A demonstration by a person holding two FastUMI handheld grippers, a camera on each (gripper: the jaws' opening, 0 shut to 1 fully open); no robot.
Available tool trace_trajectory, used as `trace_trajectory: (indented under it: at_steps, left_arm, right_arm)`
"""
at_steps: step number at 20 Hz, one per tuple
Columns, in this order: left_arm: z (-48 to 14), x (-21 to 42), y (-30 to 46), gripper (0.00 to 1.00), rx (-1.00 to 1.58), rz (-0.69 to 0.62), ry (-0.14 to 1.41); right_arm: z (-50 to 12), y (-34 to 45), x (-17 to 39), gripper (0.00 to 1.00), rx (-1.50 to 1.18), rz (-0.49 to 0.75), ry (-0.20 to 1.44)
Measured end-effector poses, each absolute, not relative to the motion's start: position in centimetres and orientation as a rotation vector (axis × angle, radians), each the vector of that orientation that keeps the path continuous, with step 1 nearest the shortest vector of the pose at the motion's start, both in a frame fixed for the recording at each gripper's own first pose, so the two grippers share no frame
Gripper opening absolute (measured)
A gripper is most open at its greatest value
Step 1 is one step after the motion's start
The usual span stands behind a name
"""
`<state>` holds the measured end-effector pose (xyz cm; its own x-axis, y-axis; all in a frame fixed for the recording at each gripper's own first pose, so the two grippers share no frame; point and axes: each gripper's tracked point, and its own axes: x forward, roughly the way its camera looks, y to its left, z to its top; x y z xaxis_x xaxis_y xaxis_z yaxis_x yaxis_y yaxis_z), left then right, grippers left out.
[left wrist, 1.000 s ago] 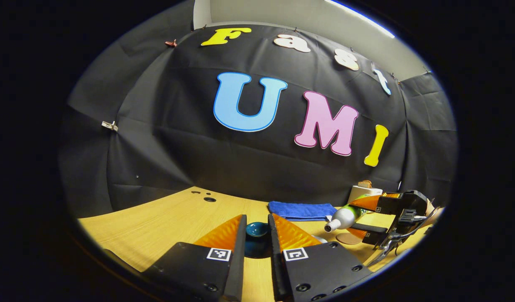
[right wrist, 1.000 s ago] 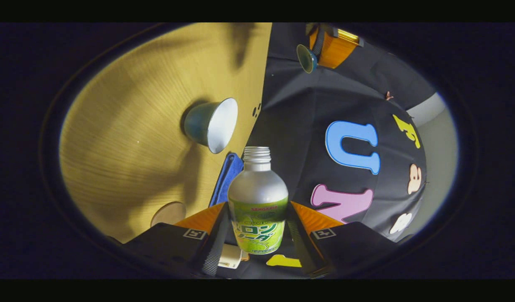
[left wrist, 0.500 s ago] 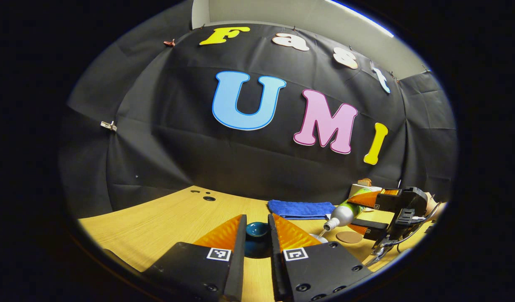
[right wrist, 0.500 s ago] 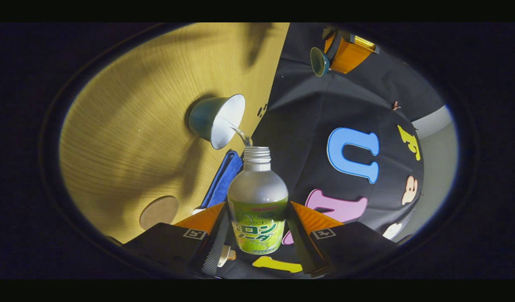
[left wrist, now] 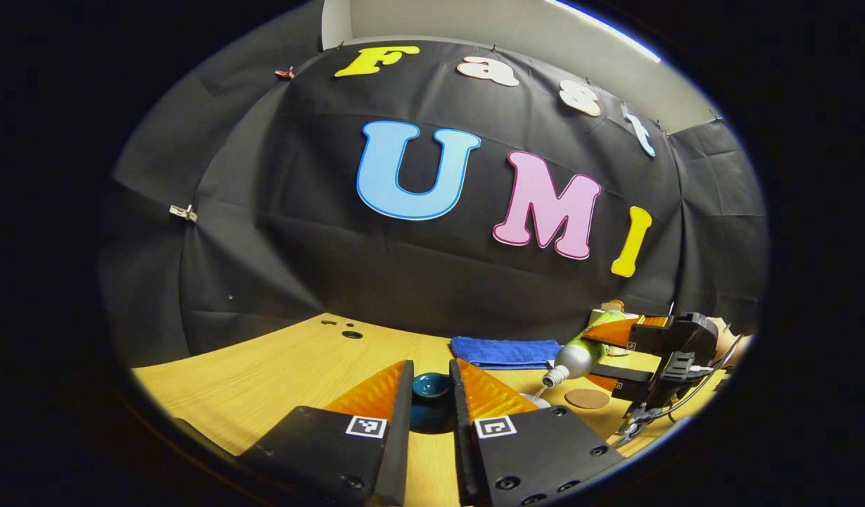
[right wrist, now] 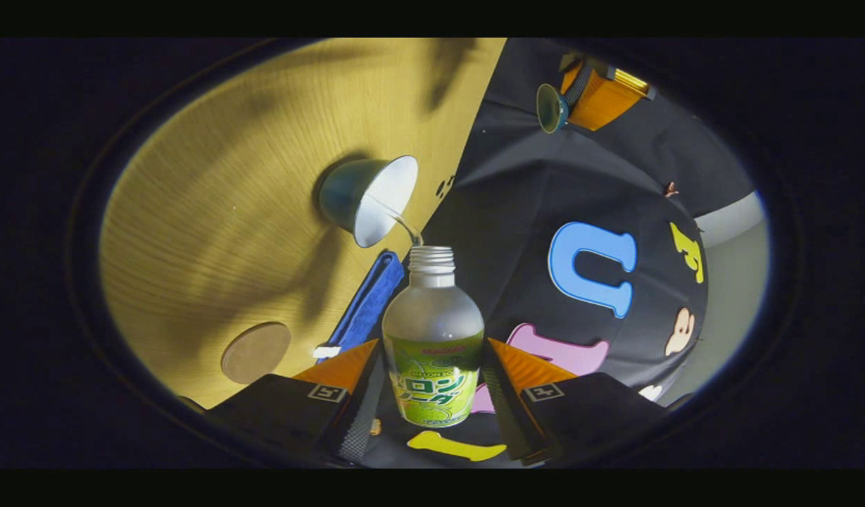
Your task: Open the teacup lid with one hand, grasp the water bottle and pour water into the teacup with the other hand; after pouring, place the water bottle on the coaster and then close the teacup lid.
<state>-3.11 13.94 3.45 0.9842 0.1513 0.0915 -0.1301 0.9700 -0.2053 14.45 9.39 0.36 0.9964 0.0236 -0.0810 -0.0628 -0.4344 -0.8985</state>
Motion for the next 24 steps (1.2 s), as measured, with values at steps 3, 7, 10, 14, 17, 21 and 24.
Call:
trace_trajectory:
  at_steps: [3,7,10,14,17,21,24]
  left_arm:
    - [3.4,-3.2,13.9,0.31,-0.203,0.142,-0.104]
    - [3.5,-3.3,13.9,0.31,-0.201,0.142,-0.104]
    - [3.4,-3.1,14.0,0.31,-0.201,0.143,-0.104]
    - [3.5,-3.4,14.0,0.31,-0.201,0.143,-0.105]
    - [3.7,-3.4,14.0,0.31,-0.199,0.143,-0.107]
    - [3.7,-3.5,14.1,0.31,-0.204,0.142,-0.107]
    - [3.8,-3.6,14.3,0.31,-0.208,0.148,-0.108]
  right_arm:
    - [0.8,9.7,14.8,0.75,-2.058,0.101,0.015]
    - [1.8,10.7,14.9,0.75,-2.141,0.111,-0.021]
    - [2.2,11.2,14.9,0.75,-2.208,0.121,-0.045]
    - [3.4,12.1,14.9,0.75,-2.319,0.108,-0.106]
    - [4.3,12.3,15.0,0.75,-2.368,0.098,-0.129]
    - [5.6,12.6,15.2,0.76,-2.439,0.076,-0.177]
    - [5.9,12.7,15.2,0.76,-2.477,0.085,-0.196]
